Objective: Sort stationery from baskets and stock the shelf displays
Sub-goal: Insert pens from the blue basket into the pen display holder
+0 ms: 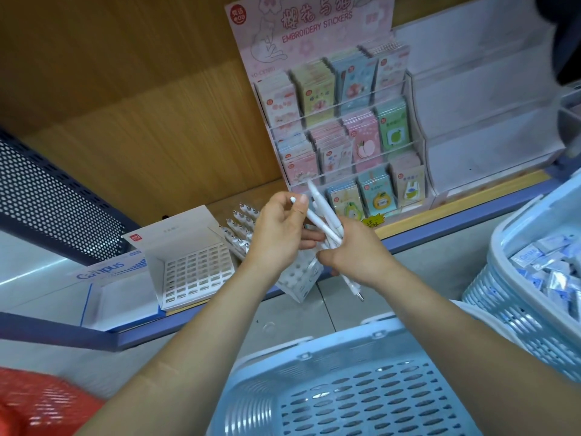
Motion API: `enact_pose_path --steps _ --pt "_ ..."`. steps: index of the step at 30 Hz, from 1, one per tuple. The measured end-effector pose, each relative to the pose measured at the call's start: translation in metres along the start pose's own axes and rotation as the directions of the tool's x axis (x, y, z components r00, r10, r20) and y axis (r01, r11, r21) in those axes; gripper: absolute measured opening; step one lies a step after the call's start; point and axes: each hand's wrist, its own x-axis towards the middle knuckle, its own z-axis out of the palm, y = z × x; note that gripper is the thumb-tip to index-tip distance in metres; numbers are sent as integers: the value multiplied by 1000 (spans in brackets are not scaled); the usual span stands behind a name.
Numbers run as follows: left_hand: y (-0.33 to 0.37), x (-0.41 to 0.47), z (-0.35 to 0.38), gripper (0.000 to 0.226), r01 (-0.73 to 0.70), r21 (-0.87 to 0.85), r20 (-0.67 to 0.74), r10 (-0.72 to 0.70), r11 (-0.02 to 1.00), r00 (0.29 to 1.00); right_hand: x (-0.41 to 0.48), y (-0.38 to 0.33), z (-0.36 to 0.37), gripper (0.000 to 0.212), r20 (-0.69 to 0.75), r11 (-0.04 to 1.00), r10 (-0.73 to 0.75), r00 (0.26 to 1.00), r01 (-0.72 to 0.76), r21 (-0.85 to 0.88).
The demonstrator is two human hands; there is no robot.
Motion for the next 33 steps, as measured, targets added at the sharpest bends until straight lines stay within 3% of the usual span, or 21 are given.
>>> enact_pose_path --steps 7,11,13,16,18,21,25,27,31,33 --pt "3 8 6 25 -17 -56 -135 9 998 991 -6 -5 -5 13 193 937 18 981 -84 339" --pt "9 11 -1 29 -52 147 -161 76 988 984 -7 -6 -7 10 130 927 33 991 -79 366" --pt "9 5 -3 44 20 173 -96 -3 985 995 -8 -7 -8 12 61 918 21 998 -44 395" --pt "4 -2 -7 68 171 -55 12 -171 984 985 -9 -10 -8 7 49 877 -22 999 -4 481" --pt "3 -2 -11 55 177 -112 33 -174 978 984 -12 -12 -9 5 84 852 -34 996 -15 523" --pt "9 -2 -14 24 101 -34 1 -101 994 995 -14 -15 -12 3 133 794 -23 991 -63 604" --pt "18 2 -29 5 30 -102 -116 -42 994 992 -11 -13 -16 11 111 703 108 988 -155 694" --pt "20 5 -41 1 -43 -116 -180 22 992 983 -10 -11 -18 13 115 697 141 983 -181 694" --pt "22 -2 -47 6 -164 -44 -222 151 985 963 -14 -13 -18 34 284 685 37 958 -231 691" --pt "23 -5 -43 15 -149 -122 -243 116 981 963 -13 -13 -18 39 269 663 27 963 -219 716"
